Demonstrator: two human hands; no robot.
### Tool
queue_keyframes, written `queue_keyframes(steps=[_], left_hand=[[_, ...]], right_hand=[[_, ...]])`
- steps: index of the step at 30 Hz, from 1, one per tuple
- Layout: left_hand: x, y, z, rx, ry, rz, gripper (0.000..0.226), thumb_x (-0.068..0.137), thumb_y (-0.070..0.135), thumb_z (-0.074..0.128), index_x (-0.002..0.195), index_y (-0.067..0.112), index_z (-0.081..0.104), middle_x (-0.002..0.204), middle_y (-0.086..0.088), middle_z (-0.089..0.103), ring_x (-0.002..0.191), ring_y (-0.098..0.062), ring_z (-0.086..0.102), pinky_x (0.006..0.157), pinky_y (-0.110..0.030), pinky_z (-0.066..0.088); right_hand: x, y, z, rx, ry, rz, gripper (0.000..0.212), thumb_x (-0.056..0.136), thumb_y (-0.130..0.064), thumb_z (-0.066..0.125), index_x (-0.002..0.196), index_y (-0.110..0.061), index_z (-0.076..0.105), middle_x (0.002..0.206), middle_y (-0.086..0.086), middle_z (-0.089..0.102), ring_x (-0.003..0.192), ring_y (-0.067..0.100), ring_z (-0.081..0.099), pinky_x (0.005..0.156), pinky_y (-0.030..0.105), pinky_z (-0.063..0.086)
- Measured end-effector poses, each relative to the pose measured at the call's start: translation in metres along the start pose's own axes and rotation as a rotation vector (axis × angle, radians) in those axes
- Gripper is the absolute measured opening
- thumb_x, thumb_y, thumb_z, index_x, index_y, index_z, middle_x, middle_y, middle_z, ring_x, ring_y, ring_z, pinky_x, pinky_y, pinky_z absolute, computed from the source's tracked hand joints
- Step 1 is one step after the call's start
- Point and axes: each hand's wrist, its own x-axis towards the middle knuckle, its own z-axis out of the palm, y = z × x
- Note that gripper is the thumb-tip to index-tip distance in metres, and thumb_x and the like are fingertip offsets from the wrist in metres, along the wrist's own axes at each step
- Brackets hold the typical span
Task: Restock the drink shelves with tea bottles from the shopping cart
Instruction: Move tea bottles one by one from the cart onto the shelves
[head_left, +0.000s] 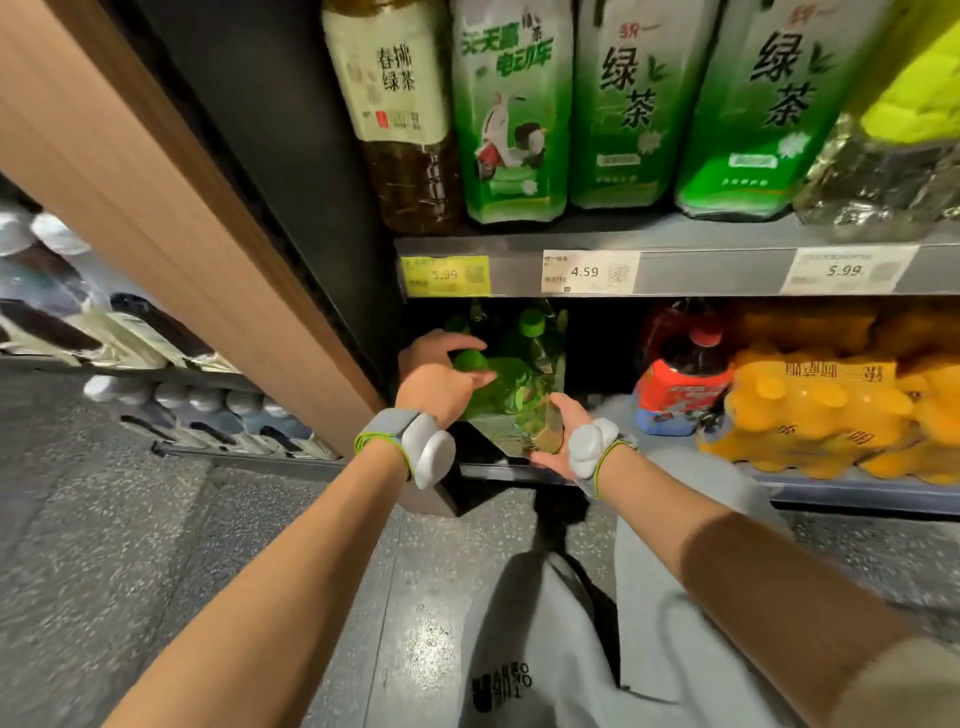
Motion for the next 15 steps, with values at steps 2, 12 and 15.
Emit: queue_keyframes(steps=[2,12,15], left_hand=[[-0.001,-0.004,0.009,-0.022,0.024,0.038,0.037,0.073,0.025,0.081,0.108,0.020,0.072,0.113,-0.004,0.063,0.103,-0.018,0.059,0.084,-0.016,0.041],[-0.002,-0.020,0.021,-0.025,0.025,0.080,0.036,0.069,0.021,0.084,0.102,0.015,0.074,0.109,-0.003,0.065,0.094,-0.014,0.059,0.083,-0.019,0.044],[-0.001,-0.018,0.021,-0.002,0.032,0.117,0.037,0.068,0.023,0.084,0.102,0.015,0.074,0.109,-0.002,0.065,0.094,-0.014,0.059,0.085,-0.017,0.044]], right_hand=[[0.013,0.001,0.001,0.023,0.030,-0.009,0.042,0.095,-0.045,0.045,0.132,-0.026,0.052,0.127,-0.001,0.062,0.117,0.023,0.058,0.080,0.038,0.047],[0.027,0.005,0.012,-0.053,0.045,0.037,0.043,0.095,-0.041,0.047,0.130,-0.016,0.054,0.126,0.001,0.060,0.122,0.025,0.053,0.095,0.045,0.045],[0.030,0.004,0.010,-0.046,0.027,0.029,0.035,0.096,-0.040,0.047,0.119,-0.015,0.058,0.112,0.003,0.065,0.113,0.024,0.057,0.099,0.047,0.047]])
